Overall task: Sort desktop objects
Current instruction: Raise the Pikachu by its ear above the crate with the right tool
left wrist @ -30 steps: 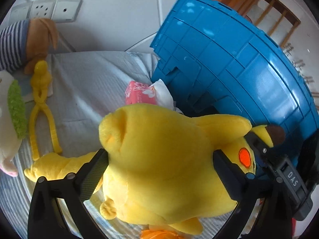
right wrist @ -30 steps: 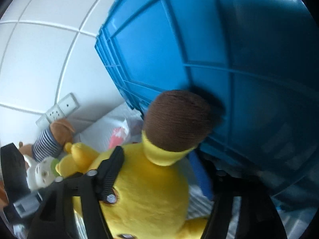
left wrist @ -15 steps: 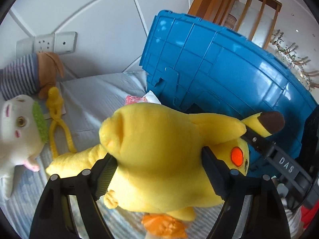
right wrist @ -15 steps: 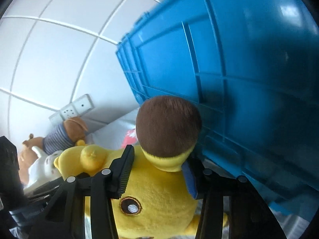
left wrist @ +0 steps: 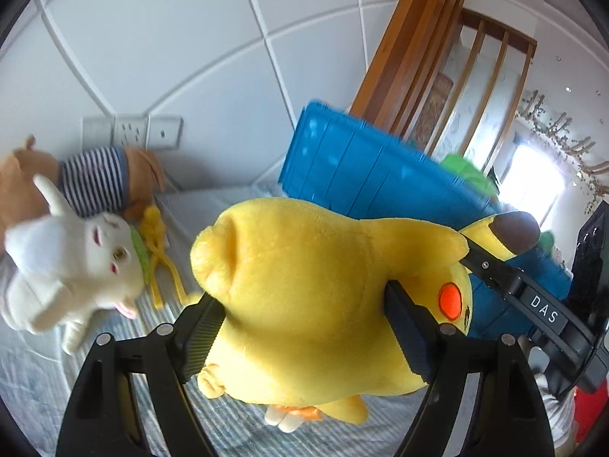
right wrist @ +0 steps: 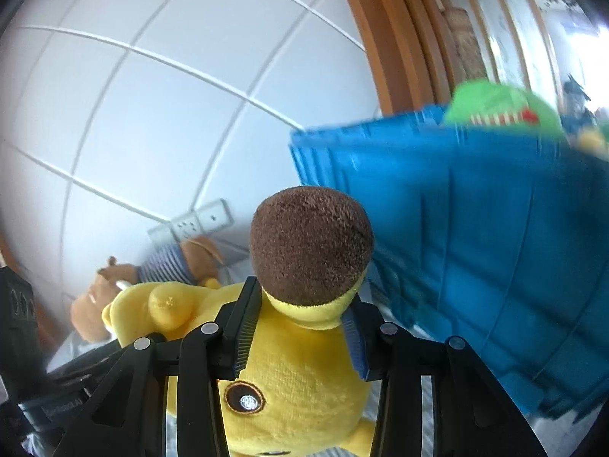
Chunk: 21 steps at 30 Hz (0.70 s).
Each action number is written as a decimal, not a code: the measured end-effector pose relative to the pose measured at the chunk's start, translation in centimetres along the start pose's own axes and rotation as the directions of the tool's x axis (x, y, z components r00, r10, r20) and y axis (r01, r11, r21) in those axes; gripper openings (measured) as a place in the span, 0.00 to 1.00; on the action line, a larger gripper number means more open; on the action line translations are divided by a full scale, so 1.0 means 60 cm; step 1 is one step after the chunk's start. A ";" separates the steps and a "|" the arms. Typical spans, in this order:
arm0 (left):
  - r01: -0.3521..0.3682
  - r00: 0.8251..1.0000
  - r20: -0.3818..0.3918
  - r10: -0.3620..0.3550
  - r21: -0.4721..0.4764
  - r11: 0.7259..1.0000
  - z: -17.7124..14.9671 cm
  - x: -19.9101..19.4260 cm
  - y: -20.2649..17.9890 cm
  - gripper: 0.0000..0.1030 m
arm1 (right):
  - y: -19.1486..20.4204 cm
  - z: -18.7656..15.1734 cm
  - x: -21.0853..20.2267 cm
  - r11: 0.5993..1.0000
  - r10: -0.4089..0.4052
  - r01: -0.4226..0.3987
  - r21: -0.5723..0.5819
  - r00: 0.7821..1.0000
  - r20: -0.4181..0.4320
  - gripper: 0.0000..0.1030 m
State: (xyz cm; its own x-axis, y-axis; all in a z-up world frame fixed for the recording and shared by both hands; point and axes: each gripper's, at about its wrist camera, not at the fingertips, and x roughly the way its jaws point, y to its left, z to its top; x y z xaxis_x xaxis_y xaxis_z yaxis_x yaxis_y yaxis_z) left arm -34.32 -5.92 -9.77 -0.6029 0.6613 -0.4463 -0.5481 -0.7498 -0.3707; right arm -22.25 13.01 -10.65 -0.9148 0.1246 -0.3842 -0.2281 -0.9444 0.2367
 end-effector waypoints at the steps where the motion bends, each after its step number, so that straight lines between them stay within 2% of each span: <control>1: 0.000 1.000 0.017 0.000 0.002 1.000 0.012 -0.014 -0.008 0.79 | 0.007 0.012 -0.009 1.000 0.007 -0.007 -0.009 1.000 0.009 0.39; 7: 0.011 0.992 0.124 -0.016 0.037 0.999 0.096 -0.084 -0.068 0.79 | 0.042 0.101 -0.070 0.996 0.051 -0.045 -0.071 0.995 0.081 0.39; 12: 0.032 0.978 0.204 -0.050 0.090 0.995 0.188 -0.108 -0.156 0.80 | 0.063 0.234 -0.118 0.990 0.077 -0.054 -0.132 0.981 0.178 0.39; 17: 0.053 0.965 0.249 -0.084 0.128 0.990 0.271 -0.066 -0.257 0.80 | 0.010 0.350 -0.134 0.983 0.096 -0.058 -0.172 0.971 0.219 0.39; 21: 0.054 0.965 0.248 -0.083 0.124 0.991 0.320 0.020 -0.335 0.80 | -0.077 0.450 -0.105 0.975 0.116 -0.069 -0.210 0.969 0.217 0.39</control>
State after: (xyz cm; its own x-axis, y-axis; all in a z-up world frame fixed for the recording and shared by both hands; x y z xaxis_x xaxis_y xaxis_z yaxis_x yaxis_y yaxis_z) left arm -35.12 10.37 12.77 -0.6799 0.7060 -0.1982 -0.6472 -0.7048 -0.2905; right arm -24.44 24.82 14.78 -0.9854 0.0776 -0.1515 -0.0889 -0.9936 0.0696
